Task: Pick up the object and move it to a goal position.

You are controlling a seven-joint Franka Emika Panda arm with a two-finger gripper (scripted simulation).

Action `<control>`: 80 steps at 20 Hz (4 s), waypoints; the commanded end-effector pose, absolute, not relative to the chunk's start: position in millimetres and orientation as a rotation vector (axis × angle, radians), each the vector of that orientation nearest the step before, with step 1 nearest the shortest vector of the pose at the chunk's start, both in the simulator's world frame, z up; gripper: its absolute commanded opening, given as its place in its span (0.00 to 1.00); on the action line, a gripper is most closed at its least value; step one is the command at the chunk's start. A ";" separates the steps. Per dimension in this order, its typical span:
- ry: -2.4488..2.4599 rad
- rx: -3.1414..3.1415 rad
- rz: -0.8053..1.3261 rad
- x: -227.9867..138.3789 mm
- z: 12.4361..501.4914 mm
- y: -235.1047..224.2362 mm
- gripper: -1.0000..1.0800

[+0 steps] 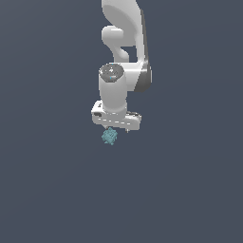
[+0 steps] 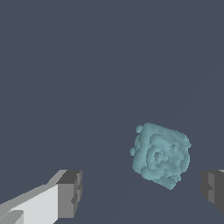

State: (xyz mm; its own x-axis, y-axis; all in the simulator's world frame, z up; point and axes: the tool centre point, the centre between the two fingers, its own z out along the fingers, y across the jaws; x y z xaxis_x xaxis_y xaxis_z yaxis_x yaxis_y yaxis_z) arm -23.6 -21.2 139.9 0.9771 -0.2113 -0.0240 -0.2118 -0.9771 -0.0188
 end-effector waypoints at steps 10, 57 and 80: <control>0.704 -3.059 0.004 -45.2 104.4 -59.7 0.96; 0.742 -3.053 -0.001 -35.8 92.3 -49.0 0.00; 0.744 -3.054 -0.002 31.5 304.9 26.6 0.00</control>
